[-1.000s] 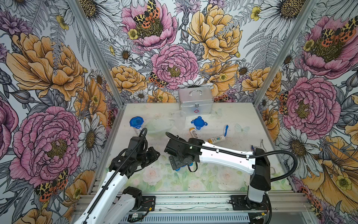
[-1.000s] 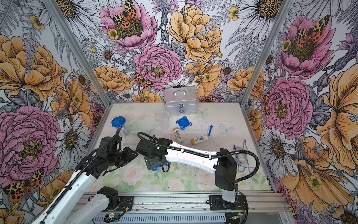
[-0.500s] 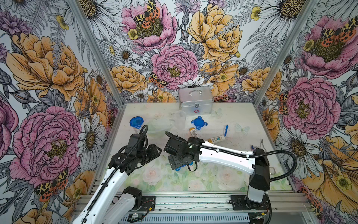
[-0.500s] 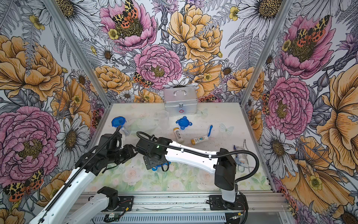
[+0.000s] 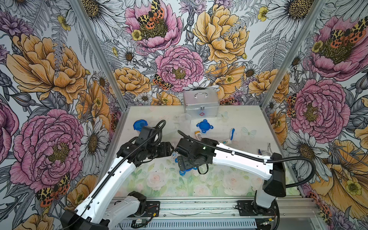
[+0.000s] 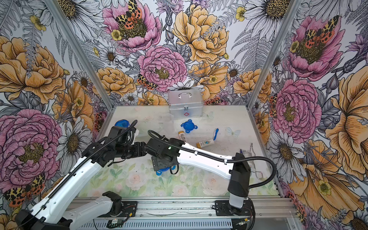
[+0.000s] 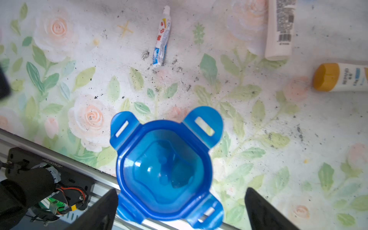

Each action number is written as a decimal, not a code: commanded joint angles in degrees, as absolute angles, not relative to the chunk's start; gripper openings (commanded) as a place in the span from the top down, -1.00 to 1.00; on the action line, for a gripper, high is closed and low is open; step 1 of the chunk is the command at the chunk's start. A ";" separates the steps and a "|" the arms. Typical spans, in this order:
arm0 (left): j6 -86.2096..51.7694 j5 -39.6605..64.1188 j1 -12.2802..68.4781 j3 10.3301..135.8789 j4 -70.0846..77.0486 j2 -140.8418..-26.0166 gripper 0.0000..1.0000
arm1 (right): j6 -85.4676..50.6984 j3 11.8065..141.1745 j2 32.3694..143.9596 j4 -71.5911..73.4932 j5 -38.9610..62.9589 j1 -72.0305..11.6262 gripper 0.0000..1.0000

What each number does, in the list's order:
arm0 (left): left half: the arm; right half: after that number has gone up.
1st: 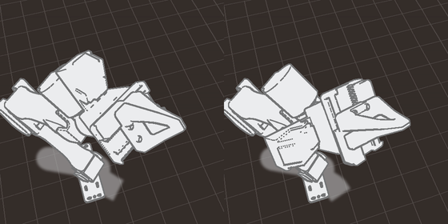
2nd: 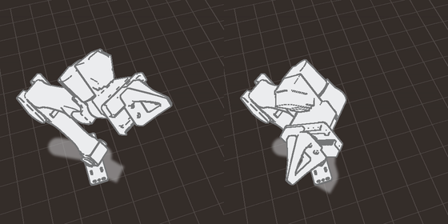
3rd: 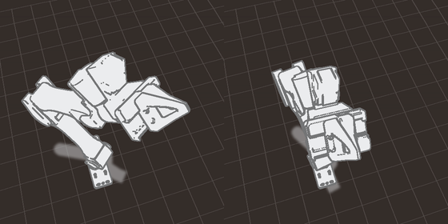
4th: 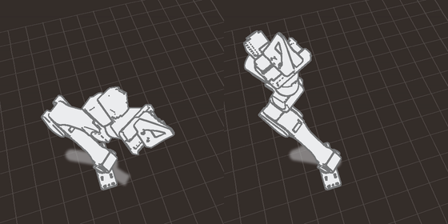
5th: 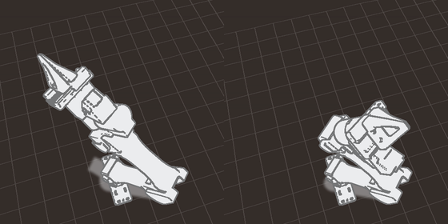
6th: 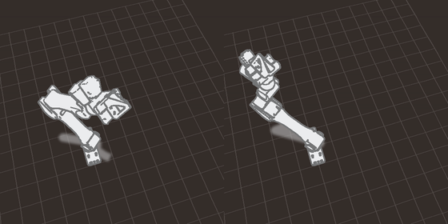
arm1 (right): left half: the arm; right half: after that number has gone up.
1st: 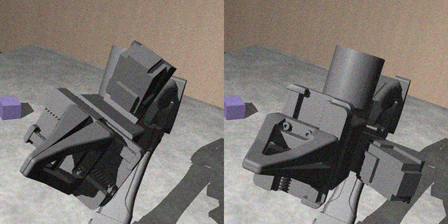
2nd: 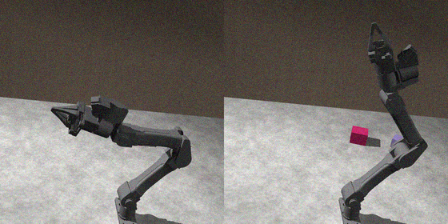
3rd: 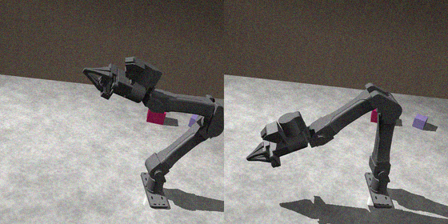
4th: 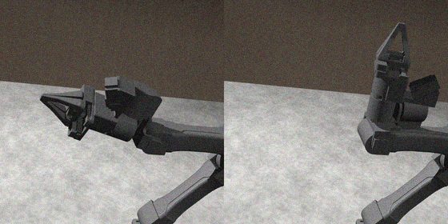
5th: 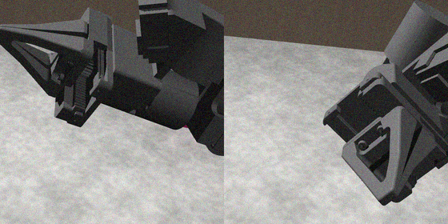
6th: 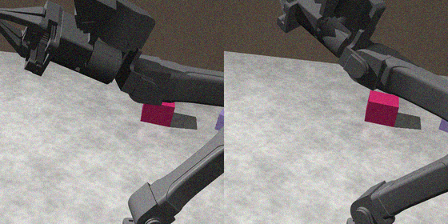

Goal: Pack away toiletry kits
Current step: Close the fastener on the container.

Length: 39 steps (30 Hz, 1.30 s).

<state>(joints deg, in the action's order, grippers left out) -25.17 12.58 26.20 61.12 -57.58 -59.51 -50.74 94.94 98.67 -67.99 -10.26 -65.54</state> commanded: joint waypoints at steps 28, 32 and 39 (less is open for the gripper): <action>-11.48 6.72 40.78 67.11 -62.68 -71.41 -0.17 | -61.79 81.22 89.57 -55.63 0.13 -64.11 0.00; -10.99 6.93 40.78 67.06 -62.66 -72.29 -0.09 | -62.19 80.63 89.41 -55.50 0.00 -63.94 0.02; -10.86 7.21 41.28 66.54 -62.58 -73.37 0.00 | -63.04 78.85 88.94 -54.26 -0.01 -63.48 0.03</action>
